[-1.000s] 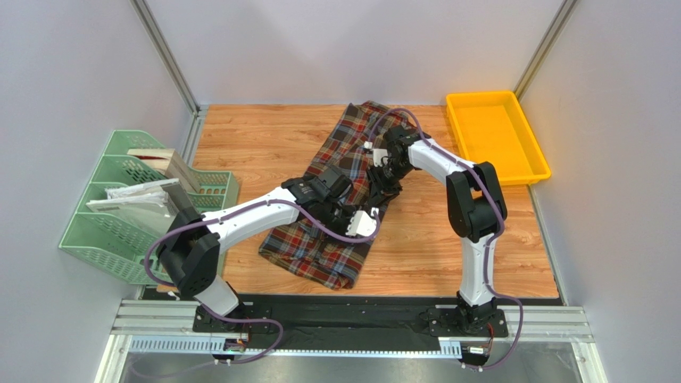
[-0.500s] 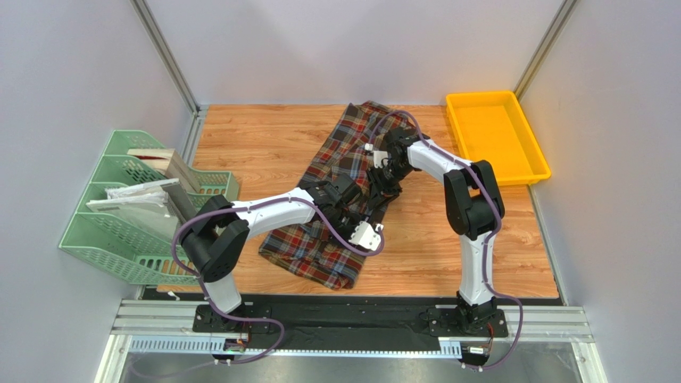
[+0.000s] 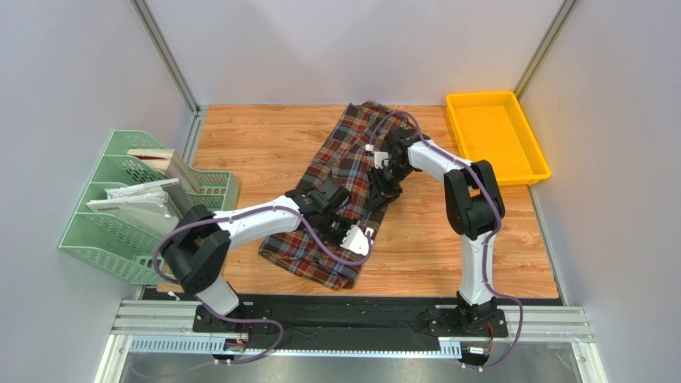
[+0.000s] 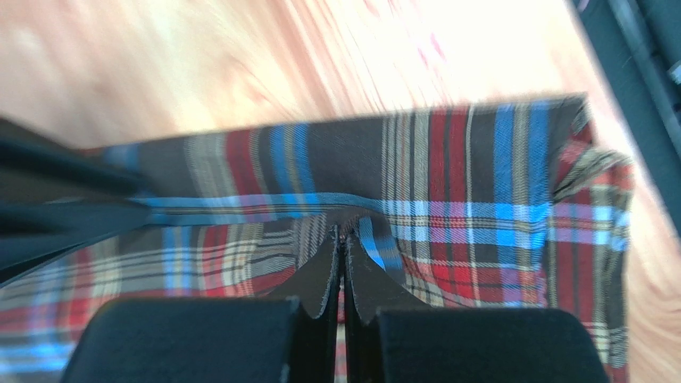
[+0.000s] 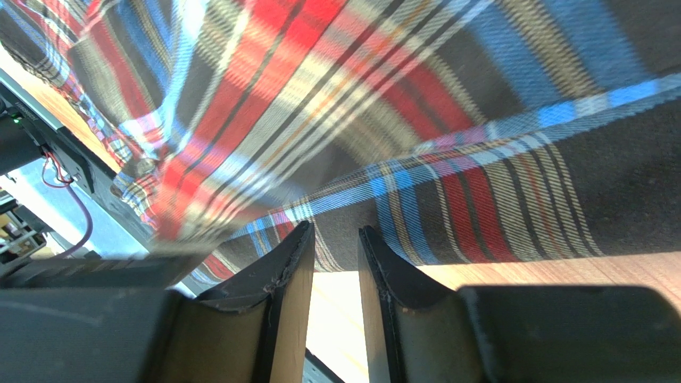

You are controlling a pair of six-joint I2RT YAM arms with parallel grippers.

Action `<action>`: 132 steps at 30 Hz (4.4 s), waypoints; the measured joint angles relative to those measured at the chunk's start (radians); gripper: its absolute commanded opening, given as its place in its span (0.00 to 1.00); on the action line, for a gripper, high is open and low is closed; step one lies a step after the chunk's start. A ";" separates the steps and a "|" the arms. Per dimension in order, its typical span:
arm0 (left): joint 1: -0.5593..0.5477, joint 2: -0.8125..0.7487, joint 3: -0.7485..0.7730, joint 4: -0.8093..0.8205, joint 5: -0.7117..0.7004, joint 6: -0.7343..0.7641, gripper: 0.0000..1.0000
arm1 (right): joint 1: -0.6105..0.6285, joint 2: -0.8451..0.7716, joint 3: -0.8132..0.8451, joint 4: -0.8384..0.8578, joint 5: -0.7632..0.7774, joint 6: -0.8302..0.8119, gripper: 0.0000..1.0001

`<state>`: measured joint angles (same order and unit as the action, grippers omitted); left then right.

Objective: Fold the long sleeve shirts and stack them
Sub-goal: Fold the shirt

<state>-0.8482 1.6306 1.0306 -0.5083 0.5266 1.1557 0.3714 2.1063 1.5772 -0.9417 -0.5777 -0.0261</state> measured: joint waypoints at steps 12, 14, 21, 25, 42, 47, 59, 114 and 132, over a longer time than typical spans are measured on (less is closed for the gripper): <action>0.099 -0.043 -0.012 -0.022 0.151 -0.135 0.54 | -0.006 -0.015 -0.007 -0.027 0.001 -0.027 0.32; 0.134 -0.056 -0.007 -0.069 0.176 -0.167 0.54 | -0.006 -0.044 -0.007 -0.047 0.002 -0.042 0.33; 0.356 -0.201 -0.005 -0.129 0.131 -0.235 0.54 | 0.033 -0.076 0.099 -0.044 0.016 -0.042 0.32; 0.491 -0.207 0.034 -0.202 0.096 -0.266 0.55 | 0.083 0.035 0.188 -0.028 0.075 -0.056 0.31; 0.395 -0.109 -0.005 -0.298 -0.090 -0.173 0.58 | 0.062 0.349 0.620 -0.137 0.433 -0.159 0.24; 0.300 0.089 0.025 -0.251 -0.173 -0.213 0.53 | 0.056 0.330 0.589 -0.105 0.507 -0.229 0.26; 0.113 0.165 0.108 -0.268 -0.275 -0.257 0.35 | -0.014 0.075 0.281 -0.167 0.354 -0.275 0.37; 0.222 -0.589 -0.230 -0.201 0.177 -0.261 0.98 | 0.102 -1.049 -0.657 0.088 -0.056 -0.877 0.89; -0.067 -0.470 -0.515 -0.010 -0.107 -0.010 0.83 | 0.252 -1.205 -1.204 0.265 0.084 -1.333 0.54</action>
<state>-0.9154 1.1603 0.5152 -0.5186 0.4198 1.1454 0.6231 0.9009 0.3737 -0.6769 -0.4942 -1.3594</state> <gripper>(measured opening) 0.834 0.523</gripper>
